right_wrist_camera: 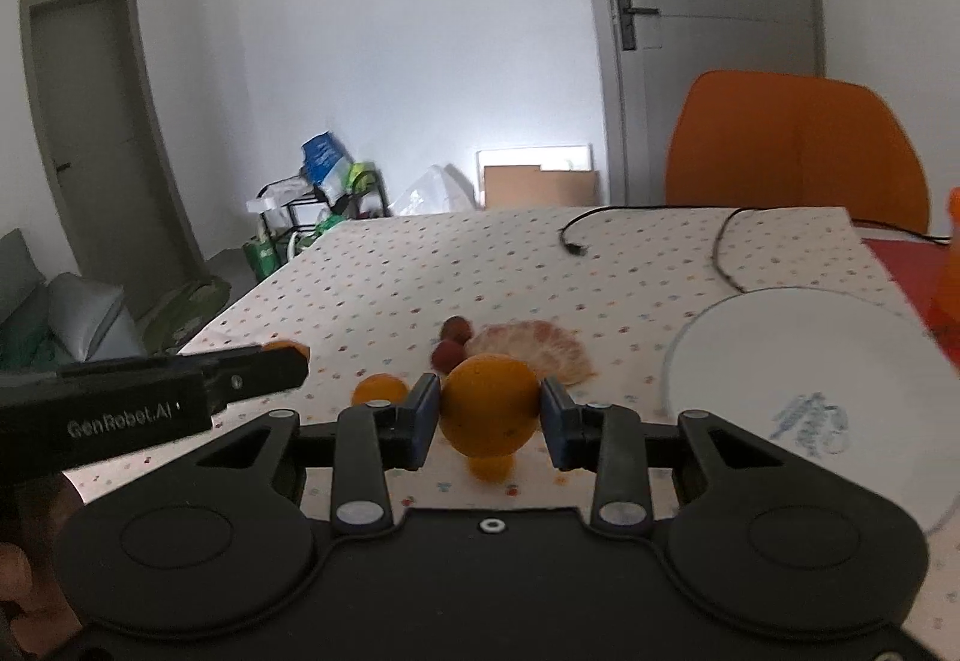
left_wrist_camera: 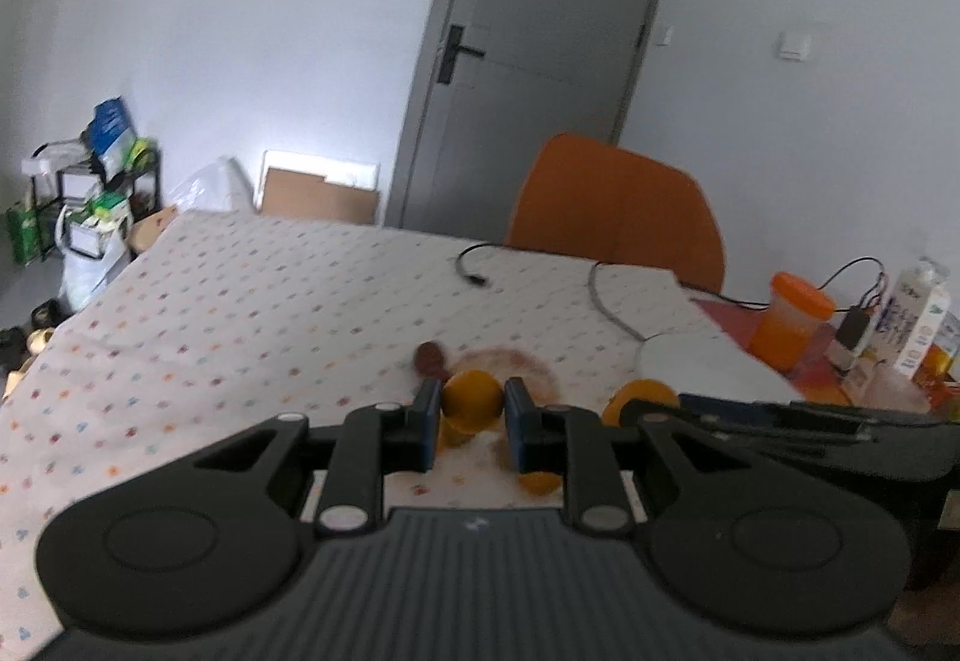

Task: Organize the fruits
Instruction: 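Lower the kumquat onto the white plate and open the left tool while the right tool carries the orange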

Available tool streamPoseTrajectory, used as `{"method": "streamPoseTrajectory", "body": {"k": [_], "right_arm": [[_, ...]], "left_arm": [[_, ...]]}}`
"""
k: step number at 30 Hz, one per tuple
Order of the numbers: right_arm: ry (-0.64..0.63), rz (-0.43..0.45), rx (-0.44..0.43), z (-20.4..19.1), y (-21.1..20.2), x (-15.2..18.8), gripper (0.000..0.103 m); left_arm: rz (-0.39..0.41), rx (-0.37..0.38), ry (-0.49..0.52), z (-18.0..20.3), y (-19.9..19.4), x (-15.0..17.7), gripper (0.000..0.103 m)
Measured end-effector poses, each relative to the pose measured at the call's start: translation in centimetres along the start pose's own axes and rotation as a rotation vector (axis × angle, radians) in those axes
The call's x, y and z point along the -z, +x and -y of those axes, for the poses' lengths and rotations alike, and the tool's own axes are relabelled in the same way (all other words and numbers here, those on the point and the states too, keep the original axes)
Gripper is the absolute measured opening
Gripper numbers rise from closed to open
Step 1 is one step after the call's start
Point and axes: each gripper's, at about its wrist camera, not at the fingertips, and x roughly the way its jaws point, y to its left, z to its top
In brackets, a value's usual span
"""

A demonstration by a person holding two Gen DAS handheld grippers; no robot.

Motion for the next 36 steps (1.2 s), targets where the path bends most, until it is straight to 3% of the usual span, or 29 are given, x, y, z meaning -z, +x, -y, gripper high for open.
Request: {"method": "streamPoseTrajectory", "body": {"k": [20,36], "right_arm": [[0.070,0.078,0.121,4.9,-4.6,1.0,0.034],[0.147,0.101,0.242,9.8,-5.4,2.3,0.034]], "left_arm": [[0.027,0.074,0.080,5.4,0.2,-0.9,0.021],[-0.047,0.176,0.156,10.7,3.7,-0.9,0.021]]}}
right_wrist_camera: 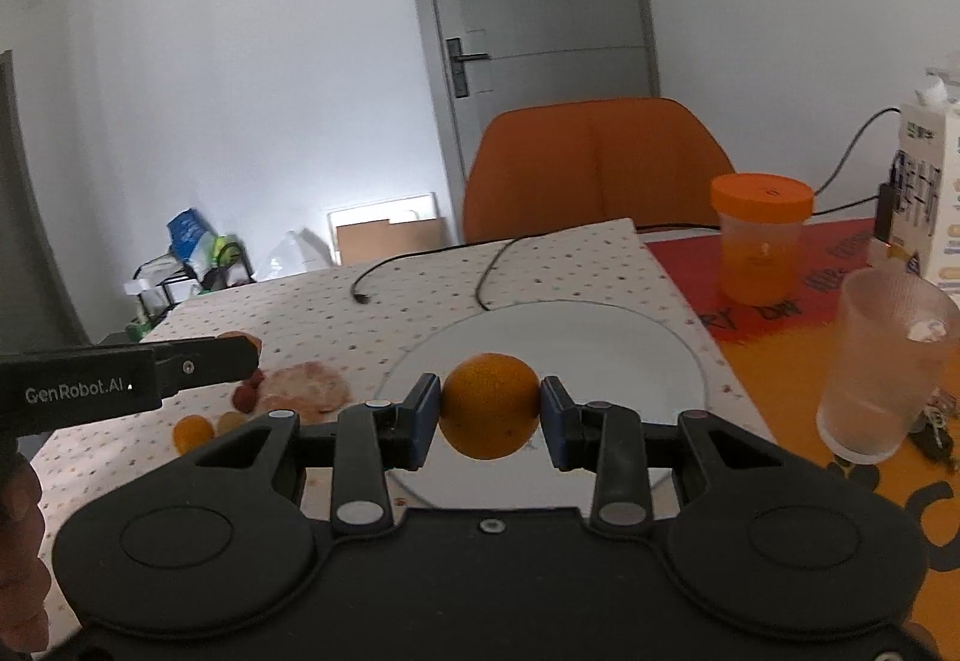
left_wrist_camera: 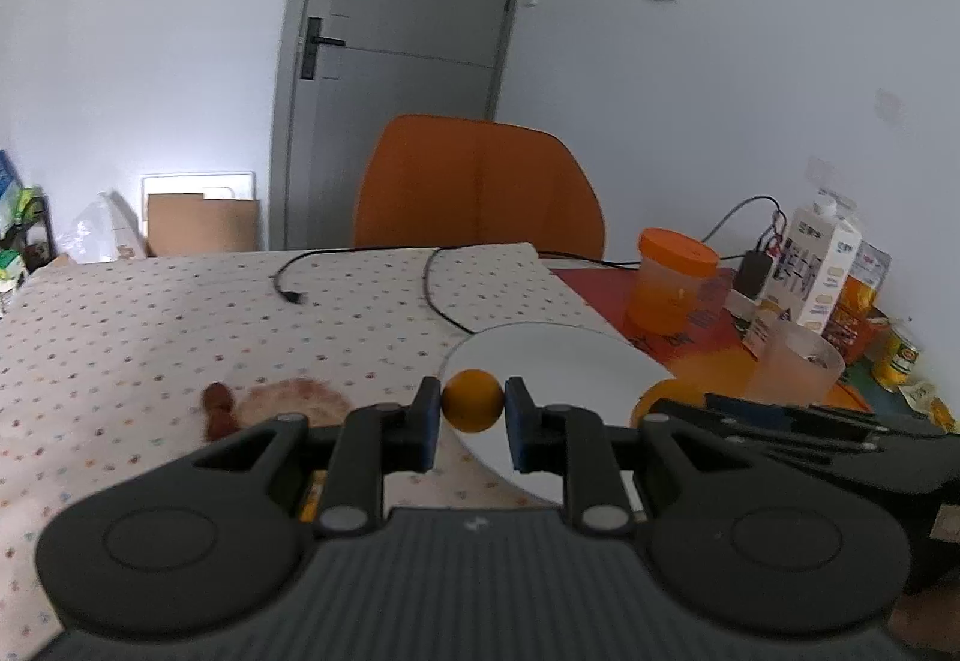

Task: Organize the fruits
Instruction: 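Lower the kumquat onto the white plate and open the left tool while the right tool carries the orange, then lower the large orange onto the white plate and open the right tool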

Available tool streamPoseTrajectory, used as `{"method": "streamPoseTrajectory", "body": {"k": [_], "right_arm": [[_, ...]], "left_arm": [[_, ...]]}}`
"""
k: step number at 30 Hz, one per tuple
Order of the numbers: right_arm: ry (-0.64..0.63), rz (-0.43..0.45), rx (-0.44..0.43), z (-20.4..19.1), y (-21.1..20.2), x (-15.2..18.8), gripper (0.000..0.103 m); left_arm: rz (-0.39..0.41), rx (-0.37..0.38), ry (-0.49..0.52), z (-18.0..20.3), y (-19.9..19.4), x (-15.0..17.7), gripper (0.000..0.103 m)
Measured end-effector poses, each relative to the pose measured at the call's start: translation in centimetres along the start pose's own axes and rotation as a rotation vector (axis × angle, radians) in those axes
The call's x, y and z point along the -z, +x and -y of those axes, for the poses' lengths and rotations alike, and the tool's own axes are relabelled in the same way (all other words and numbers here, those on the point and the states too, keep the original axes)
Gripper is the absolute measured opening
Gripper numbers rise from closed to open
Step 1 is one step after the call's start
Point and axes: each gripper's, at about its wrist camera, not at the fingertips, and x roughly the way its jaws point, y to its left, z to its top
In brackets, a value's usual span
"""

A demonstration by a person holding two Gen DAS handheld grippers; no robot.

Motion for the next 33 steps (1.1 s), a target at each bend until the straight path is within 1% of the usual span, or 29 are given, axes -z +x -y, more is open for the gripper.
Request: {"method": "streamPoseTrajectory", "body": {"k": [6,12,18,23,27,30,33], "right_arm": [[0.013,0.004,0.028,1.2,0.3,0.6,0.034],[0.005,0.016,0.042,1.6,0.8,1.4,0.034],[0.026,-0.003,0.046,2.5,1.5,2.0,0.034],[0.047,0.002,0.030,3.3,1.5,2.1,0.034],[0.037,-0.009,0.044,3.3,2.0,2.0,0.034],[0.044,-0.009,0.042,3.2,2.1,2.0,0.035],[0.044,0.001,0.035,3.0,1.9,2.0,0.035]], "left_arm": [[-0.037,0.023,0.027,1.6,2.7,-0.1,0.021],[-0.089,0.030,0.036,2.3,5.4,0.5,0.021],[-0.123,0.035,0.031,2.8,7.3,1.2,0.021],[-0.143,0.040,0.034,3.1,8.4,1.6,0.021],[-0.152,0.044,0.020,3.1,8.9,1.8,0.021],[-0.141,0.060,0.017,3.0,8.8,1.9,0.022],[-0.136,0.052,0.025,2.7,8.3,1.8,0.024]]}}
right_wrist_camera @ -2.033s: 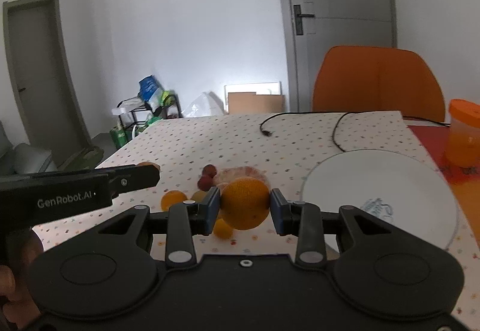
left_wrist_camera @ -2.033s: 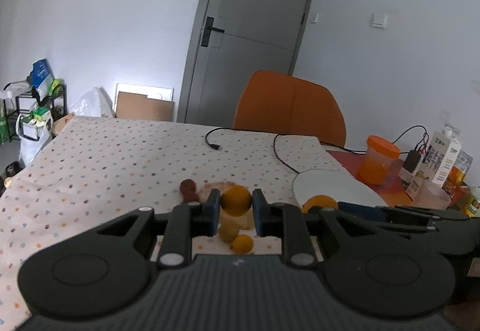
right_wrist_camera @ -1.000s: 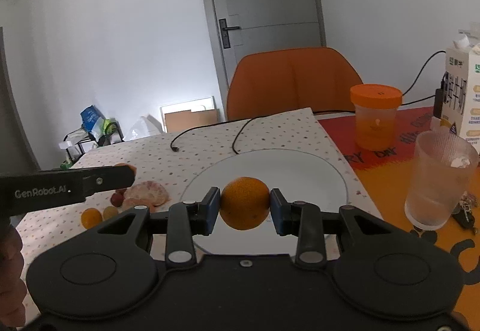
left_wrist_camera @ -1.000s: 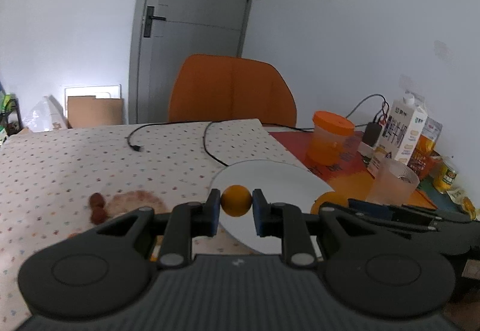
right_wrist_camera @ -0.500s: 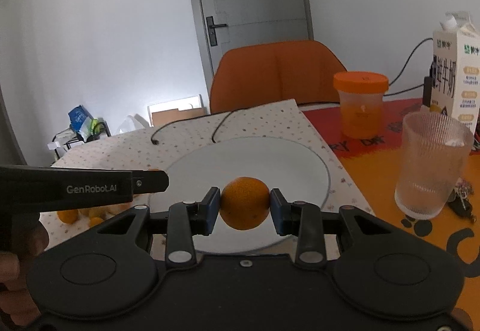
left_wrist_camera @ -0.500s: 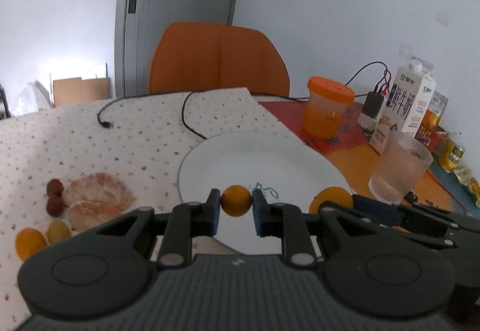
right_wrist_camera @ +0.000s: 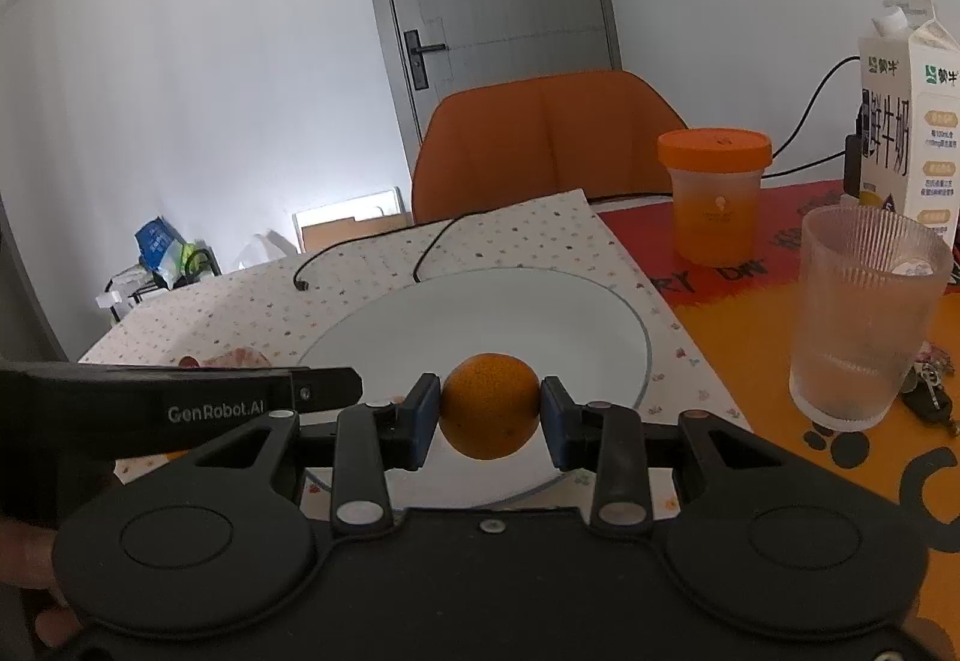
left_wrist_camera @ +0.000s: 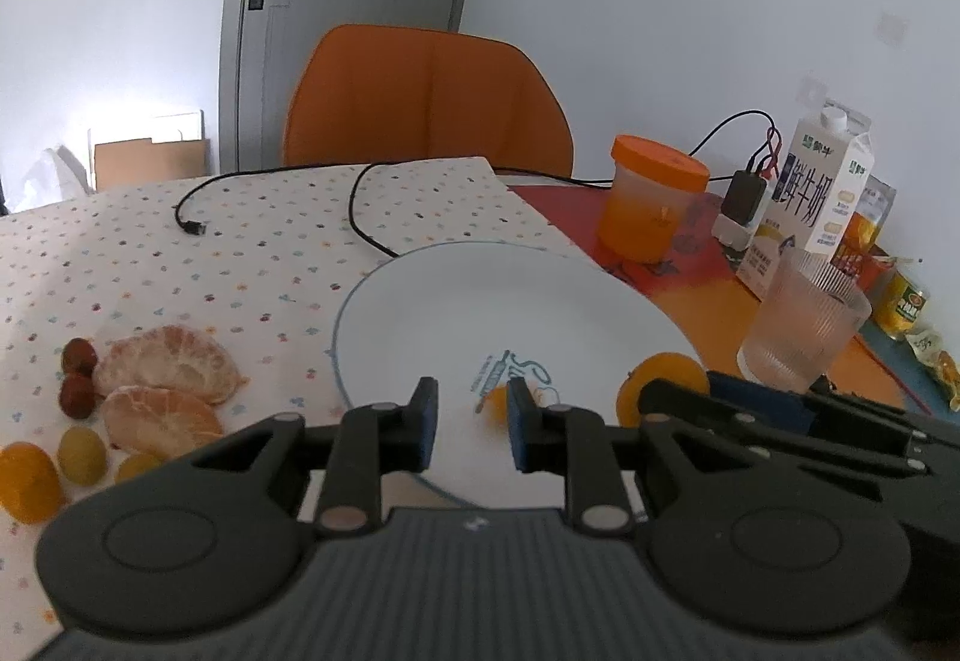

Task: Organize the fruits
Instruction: 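Lower the large orange onto the white plate and open the right tool, then move both open tools back over the fruit pile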

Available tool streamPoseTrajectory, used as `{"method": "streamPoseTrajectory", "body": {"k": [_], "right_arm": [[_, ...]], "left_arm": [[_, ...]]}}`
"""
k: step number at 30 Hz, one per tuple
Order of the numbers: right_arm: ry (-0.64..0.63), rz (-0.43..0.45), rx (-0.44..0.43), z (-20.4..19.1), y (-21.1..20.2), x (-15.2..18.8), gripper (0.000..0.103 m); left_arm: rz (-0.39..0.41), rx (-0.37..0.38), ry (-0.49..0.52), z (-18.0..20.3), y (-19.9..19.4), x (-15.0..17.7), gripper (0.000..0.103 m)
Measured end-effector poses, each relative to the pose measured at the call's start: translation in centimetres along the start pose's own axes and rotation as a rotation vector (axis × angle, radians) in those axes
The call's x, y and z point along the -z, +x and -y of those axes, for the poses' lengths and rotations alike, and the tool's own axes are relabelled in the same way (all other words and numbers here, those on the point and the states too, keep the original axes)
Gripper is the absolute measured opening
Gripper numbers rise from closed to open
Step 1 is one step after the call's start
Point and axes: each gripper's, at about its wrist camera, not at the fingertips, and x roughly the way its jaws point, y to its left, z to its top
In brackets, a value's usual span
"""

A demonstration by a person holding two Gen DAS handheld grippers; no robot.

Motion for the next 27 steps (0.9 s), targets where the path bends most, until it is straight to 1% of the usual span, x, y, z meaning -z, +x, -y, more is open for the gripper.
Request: {"method": "streamPoseTrajectory", "body": {"k": [4,6,7,8,9,11,12,14,15,16,17,18,22,25,27], "right_arm": [[0.001,0.000,-0.001,-0.1,-0.1,0.1,0.035],[0.001,0.020,0.003,-0.2,-0.5,0.0,0.038],[0.001,0.030,0.003,-0.3,-0.8,0.0,0.041],[0.003,0.031,0.001,-0.3,-0.9,-0.1,0.042],[0.008,0.030,-0.001,-0.4,-0.9,-0.1,0.042],[0.019,0.027,-0.005,-0.5,-1.1,-0.1,0.043],[0.021,0.029,-0.008,-0.5,-1.3,-0.1,0.045],[0.027,0.043,-0.010,-0.7,-1.6,0.0,0.060],[0.029,0.053,-0.012,-0.8,-1.8,0.0,0.064],[0.032,0.063,-0.016,-1.0,-2.1,0.0,0.072],[0.031,0.071,-0.021,-1.1,-2.3,0.0,0.078],[0.027,0.077,-0.027,-1.3,-2.5,0.0,0.081],[0.008,0.110,-0.041,-2.5,-3.3,-0.3,0.102],[-0.004,0.114,-0.070,-3.4,-3.7,-0.7,0.103],[-0.020,0.110,-0.061,-4.2,-3.7,-0.8,0.103]], "left_arm": [[0.010,-0.014,-0.014,-0.9,-1.4,0.1,0.025],[0.014,-0.021,-0.020,-1.4,-2.1,0.0,0.030],[0.016,-0.030,-0.023,-1.6,-2.5,0.0,0.038],[0.021,-0.043,-0.023,-1.8,-3.0,0.1,0.049],[0.030,-0.060,-0.021,-2.0,-3.5,0.1,0.054],[0.055,-0.079,-0.014,-2.3,-4.6,0.2,0.070],[0.066,-0.082,-0.010,-2.6,-5.1,0.2,0.074],[0.090,-0.082,-0.009,-3.0,-6.2,0.2,0.084],[0.098,-0.083,-0.010,-3.2,-6.7,0.2,0.086],[0.108,-0.092,-0.014,-3.5,-7.2,0.1,0.089],[0.117,-0.102,-0.019,-3.7,-7.6,0.0,0.090],[0.133,-0.112,-0.028,-4.0,-8.2,0.0,0.091],[0.172,-0.133,-0.062,-5.2,-9.9,0.1,0.092],[0.191,-0.153,-0.090,-6.2,-10.9,0.1,0.092],[0.204,-0.163,-0.107,-6.8,-11.7,0.3,0.092]]}}
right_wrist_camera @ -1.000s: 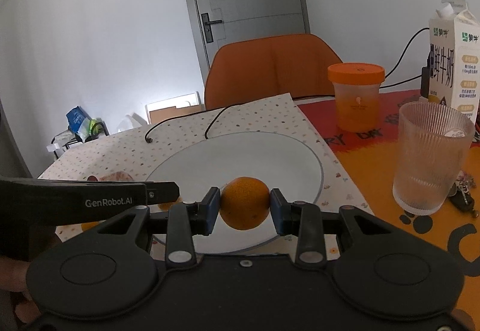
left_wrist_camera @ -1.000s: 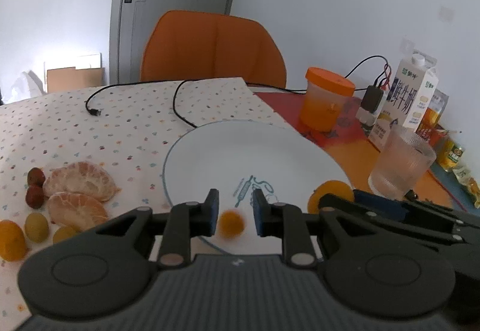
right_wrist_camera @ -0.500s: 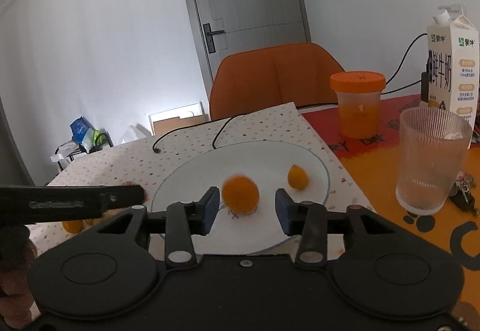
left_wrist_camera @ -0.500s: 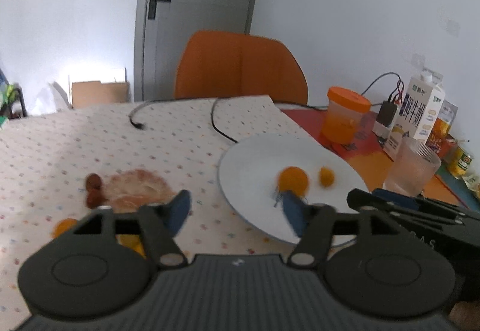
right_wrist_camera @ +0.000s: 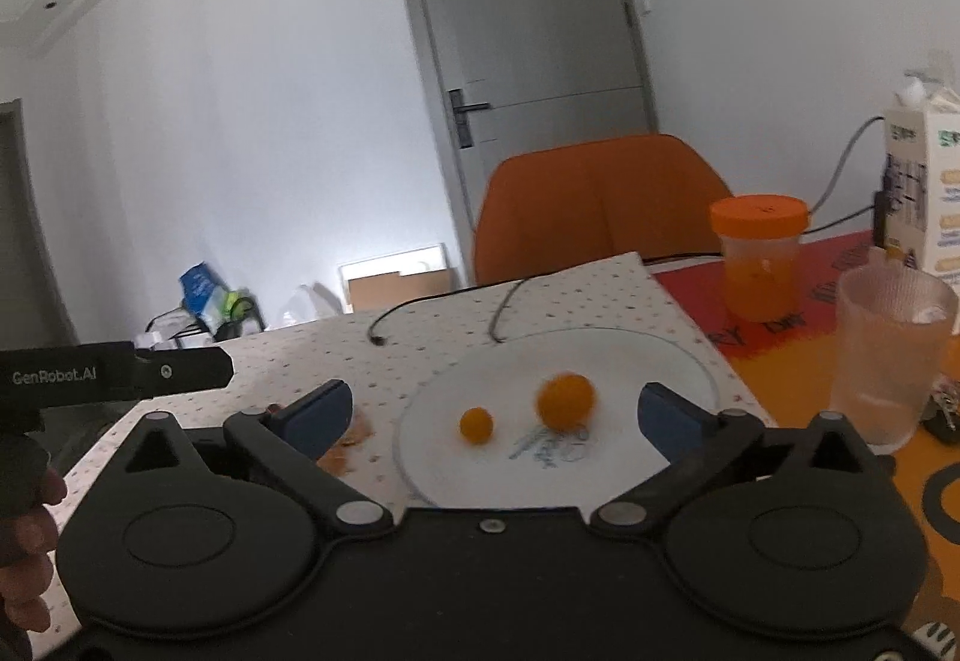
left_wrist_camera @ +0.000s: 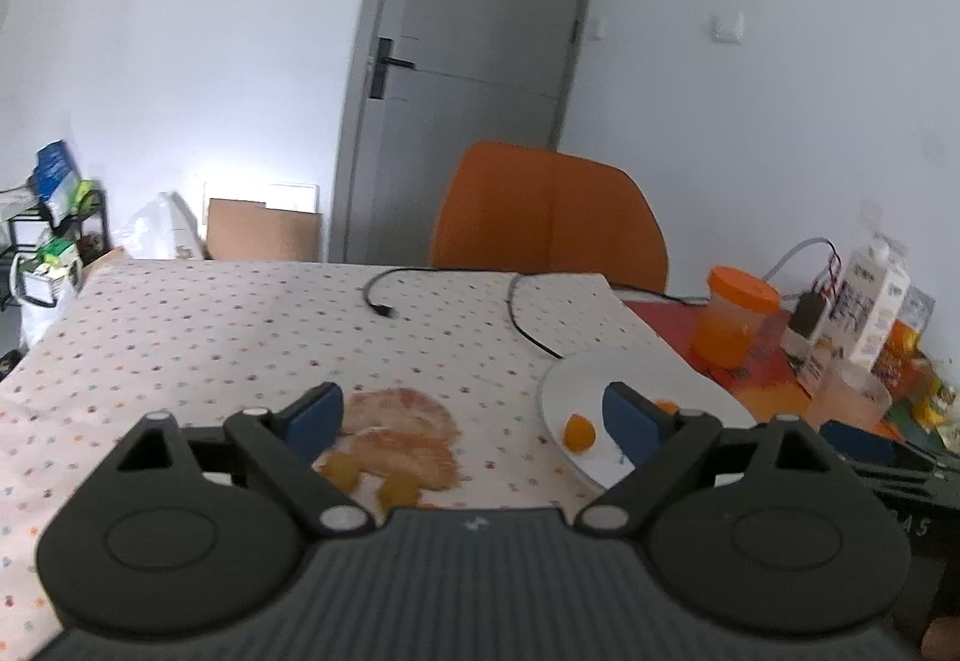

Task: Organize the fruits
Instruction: 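Move both open tools back over the fruit pile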

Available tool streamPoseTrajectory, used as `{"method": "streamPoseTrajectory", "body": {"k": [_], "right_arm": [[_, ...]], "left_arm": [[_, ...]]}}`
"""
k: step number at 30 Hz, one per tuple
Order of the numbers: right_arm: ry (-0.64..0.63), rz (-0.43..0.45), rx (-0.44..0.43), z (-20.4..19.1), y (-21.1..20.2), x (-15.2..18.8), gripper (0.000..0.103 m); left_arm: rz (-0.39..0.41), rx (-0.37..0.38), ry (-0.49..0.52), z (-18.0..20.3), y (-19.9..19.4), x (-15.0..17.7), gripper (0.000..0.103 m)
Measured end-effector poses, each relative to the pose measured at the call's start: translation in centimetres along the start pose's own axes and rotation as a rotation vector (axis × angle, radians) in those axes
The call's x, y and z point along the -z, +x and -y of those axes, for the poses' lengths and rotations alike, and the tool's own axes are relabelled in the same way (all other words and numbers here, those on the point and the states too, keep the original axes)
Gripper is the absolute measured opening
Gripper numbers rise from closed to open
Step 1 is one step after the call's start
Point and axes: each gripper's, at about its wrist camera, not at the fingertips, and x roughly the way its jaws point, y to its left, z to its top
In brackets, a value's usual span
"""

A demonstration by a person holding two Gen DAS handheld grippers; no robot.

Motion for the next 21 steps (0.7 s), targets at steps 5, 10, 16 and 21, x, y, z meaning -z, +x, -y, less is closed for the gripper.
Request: {"method": "streamPoseTrajectory", "body": {"k": [5,10,16,21], "right_arm": [[-0.063,0.013,-0.014,-2.0,-0.3,0.0,0.103],[-0.080,-0.014,-0.049,-3.5,-0.2,0.0,0.103],[-0.097,-0.017,-0.081,-5.0,-0.4,0.3,0.103],[-0.109,-0.012,-0.090,-5.9,-0.7,0.5,0.103]], "left_arm": [[0.025,-0.029,0.002,-1.4,-1.9,0.0,0.095],[0.028,-0.058,0.022,-2.5,-3.3,0.4,0.098],[0.018,-0.067,0.021,-4.0,-4.7,1.0,0.098],[-0.013,-0.045,-0.022,-5.7,-5.9,1.3,0.098]]}}
